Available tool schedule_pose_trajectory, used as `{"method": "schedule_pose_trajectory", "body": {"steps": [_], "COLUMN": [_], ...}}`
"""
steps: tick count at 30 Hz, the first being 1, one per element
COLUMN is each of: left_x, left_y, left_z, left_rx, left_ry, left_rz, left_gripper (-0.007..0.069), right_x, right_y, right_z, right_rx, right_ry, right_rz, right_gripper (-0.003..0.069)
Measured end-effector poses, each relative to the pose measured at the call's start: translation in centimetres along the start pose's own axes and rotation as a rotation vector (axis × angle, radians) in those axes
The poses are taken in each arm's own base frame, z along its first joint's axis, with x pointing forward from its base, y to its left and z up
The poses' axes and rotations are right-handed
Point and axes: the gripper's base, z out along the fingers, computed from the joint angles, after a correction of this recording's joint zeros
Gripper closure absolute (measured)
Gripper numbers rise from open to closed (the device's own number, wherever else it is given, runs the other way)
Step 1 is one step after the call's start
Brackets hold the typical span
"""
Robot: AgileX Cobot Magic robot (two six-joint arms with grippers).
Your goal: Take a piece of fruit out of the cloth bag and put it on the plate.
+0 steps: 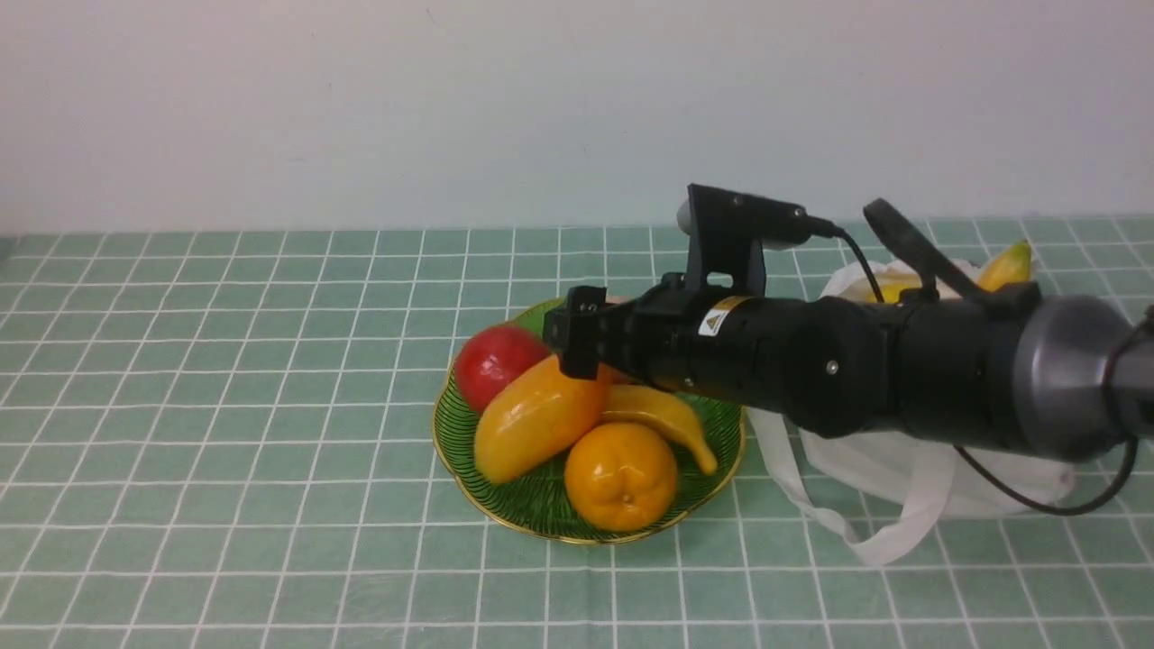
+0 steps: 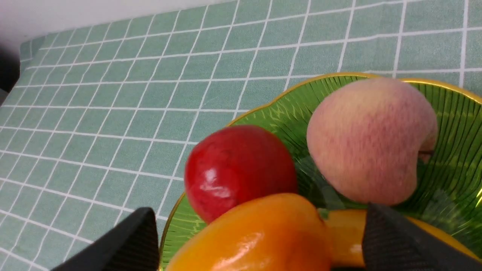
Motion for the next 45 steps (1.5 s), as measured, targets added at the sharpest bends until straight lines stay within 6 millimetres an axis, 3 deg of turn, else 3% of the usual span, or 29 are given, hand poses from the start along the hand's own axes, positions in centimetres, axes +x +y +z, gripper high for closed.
{"method": "schedule_pose_trajectory", "body": {"steps": [4, 6, 10, 12, 14, 15, 16, 18, 20, 25, 28, 29, 30, 31, 36, 45], "left_x": [0.0, 0.0, 0.0, 0.0, 0.0, 0.0, 0.0, 0.0, 0.0, 0.0, 0.0, 0.0, 0.0, 0.0, 0.0, 0.0], "left_y": [0.0, 0.0, 0.0, 0.0, 0.0, 0.0, 0.0, 0.0, 0.0, 0.0, 0.0, 0.0, 0.0, 0.0, 0.0, 0.0], "left_z": [0.0, 0.0, 0.0, 0.0, 0.0, 0.0, 0.0, 0.0, 0.0, 0.0, 0.0, 0.0, 0.0, 0.0, 0.0, 0.0], "left_rx": [0.0, 0.0, 0.0, 0.0, 0.0, 0.0, 0.0, 0.0, 0.0, 0.0, 0.0, 0.0, 0.0, 0.0, 0.0, 0.0], "left_ry": [0.0, 0.0, 0.0, 0.0, 0.0, 0.0, 0.0, 0.0, 0.0, 0.0, 0.0, 0.0, 0.0, 0.0, 0.0, 0.0], "left_rz": [0.0, 0.0, 0.0, 0.0, 0.0, 0.0, 0.0, 0.0, 0.0, 0.0, 0.0, 0.0, 0.0, 0.0, 0.0, 0.0], "left_gripper": [0.0632, 0.0632, 0.0632, 0.0632, 0.0632, 0.0632, 0.0632, 0.0632, 0.0632, 0.0632, 0.0632, 0.0632, 0.0632, 0.0632, 0.0632, 0.0632], "right_x": [-0.7, -1.7, -3.9, -5.4, -5.7, -6.5, -6.7, -7.1, -7.2, -6.2, -2.9, -1.2, -1.2, 1.2, 4.9, 5.3], "right_y": [0.6, 1.2, 1.8, 1.6, 1.6, 0.7, 0.6, 0.0, -0.4, -0.5, -1.6, -2.4, -2.4, -3.7, -5.6, -5.8], "right_z": [-1.3, -2.8, -7.1, -10.9, -11.8, -15.5, -15.8, -19.5, -23.4, -31.4, -35.3, -35.5, -35.9, -35.3, -33.7, -33.2], "right_rx": [-0.02, -0.044, -0.085, -0.095, -0.096, -0.072, -0.069, -0.033, 0.005, 0.044, 0.053, 0.057, 0.057, 0.062, 0.029, 0.002], "right_ry": [0.009, -0.004, -0.003, 0.006, 0.014, 0.046, 0.034, 0.045, 0.029, -0.134, -0.292, -0.35, -0.362, -0.459, -0.653, -0.725], "right_rz": [-0.035, -0.072, -0.146, -0.189, -0.201, -0.251, -0.257, -0.309, -0.359, -0.43, -0.465, -0.476, -0.478, -0.501, -0.487, -0.454], "right_gripper": [-0.0026, -0.0001, 0.0126, 0.0255, 0.0277, 0.0419, 0.0431, 0.0554, 0.0631, 0.0669, 0.0671, 0.0671, 0.0671, 0.0673, 0.0673, 0.0673]}}
